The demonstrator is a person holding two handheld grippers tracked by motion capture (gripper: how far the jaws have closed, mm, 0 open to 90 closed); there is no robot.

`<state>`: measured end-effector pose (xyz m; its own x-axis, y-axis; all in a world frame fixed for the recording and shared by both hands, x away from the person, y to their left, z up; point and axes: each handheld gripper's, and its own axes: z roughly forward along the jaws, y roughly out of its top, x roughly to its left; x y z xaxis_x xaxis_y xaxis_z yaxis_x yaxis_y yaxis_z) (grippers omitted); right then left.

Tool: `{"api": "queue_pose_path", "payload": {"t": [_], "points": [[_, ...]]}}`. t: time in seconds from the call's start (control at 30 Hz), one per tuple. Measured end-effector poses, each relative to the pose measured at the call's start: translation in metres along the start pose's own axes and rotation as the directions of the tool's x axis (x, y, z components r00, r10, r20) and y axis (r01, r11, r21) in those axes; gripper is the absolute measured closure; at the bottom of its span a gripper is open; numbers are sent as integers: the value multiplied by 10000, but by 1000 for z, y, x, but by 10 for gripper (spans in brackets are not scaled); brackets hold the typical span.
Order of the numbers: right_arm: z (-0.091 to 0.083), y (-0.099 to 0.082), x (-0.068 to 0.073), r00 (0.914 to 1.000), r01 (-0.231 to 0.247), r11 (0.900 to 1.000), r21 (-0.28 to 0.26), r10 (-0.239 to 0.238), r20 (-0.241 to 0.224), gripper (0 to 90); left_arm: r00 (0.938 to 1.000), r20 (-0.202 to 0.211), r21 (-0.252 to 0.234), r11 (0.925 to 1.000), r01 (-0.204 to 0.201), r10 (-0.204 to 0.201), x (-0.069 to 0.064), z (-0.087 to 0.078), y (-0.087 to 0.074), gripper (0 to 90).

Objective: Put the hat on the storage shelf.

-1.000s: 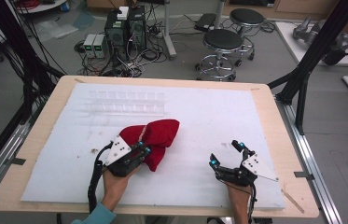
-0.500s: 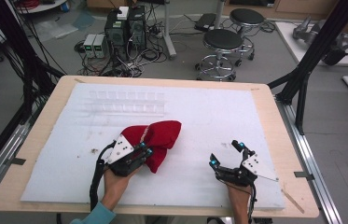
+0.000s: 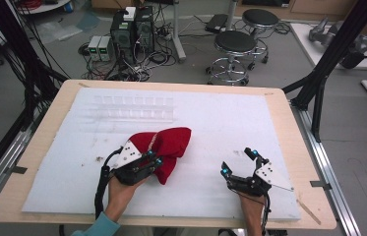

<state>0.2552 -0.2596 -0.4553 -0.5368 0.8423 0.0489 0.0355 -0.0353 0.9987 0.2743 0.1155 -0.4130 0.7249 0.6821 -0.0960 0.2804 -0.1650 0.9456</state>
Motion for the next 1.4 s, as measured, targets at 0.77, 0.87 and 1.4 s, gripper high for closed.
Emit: {"api": "queue_pose_path", "payload": {"t": [0.77,0.87,1.4], "points": [[0,0,0,10000,35,10000,3,-35,2,32,9998,159,294,9995,-94,89,6,-6,1,119],[0,0,0,10000,24,10000,-2,-24,-5,32,9996,234,333,9993,-165,158,7,-7,1,108],[0,0,1,9999,151,9999,-23,-151,19,32,9964,492,662,9952,-719,687,40,-44,8,81]]}}
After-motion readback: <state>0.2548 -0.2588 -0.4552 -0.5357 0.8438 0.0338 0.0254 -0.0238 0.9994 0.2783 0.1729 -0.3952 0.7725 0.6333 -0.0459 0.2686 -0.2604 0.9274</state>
